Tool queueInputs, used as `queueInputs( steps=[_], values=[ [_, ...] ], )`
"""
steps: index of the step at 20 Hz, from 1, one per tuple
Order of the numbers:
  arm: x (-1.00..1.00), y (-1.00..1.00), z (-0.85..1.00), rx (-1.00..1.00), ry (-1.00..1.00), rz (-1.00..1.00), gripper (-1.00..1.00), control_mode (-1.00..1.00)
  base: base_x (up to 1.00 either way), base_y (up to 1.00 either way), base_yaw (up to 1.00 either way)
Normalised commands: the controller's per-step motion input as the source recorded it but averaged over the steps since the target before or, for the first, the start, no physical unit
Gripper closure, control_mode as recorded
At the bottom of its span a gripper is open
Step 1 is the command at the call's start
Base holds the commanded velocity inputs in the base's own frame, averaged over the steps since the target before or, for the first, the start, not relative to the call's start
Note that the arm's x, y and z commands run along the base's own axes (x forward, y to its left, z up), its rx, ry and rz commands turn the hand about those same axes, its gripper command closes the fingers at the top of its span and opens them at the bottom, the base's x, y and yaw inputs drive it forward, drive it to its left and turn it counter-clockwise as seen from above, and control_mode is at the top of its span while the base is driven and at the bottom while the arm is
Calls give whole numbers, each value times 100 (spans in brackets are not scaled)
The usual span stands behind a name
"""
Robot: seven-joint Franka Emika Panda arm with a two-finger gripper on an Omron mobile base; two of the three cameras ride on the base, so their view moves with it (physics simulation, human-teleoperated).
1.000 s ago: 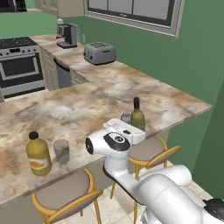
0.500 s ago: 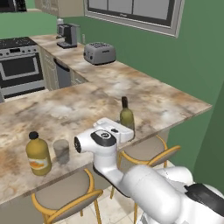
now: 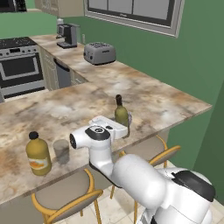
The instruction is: There is a wine glass and glass cup on the dining counter. Place the wine bottle next to the wine glass and the juice bottle next to the glass cup.
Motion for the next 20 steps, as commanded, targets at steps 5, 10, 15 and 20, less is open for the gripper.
queueInputs(
  steps=[5, 10, 15, 20],
  values=[
    [17, 7, -19, 0, 0, 5, 100, -100, 0, 0, 0],
    [16, 0, -23, 0, 0, 8, 100, -100, 0, 0, 0],
    [20, -2, -15, 0, 0, 10, 100, -100, 0, 0, 0],
    [16, -1, -13, 0, 0, 7, 100, -100, 0, 0, 0]
  ],
)
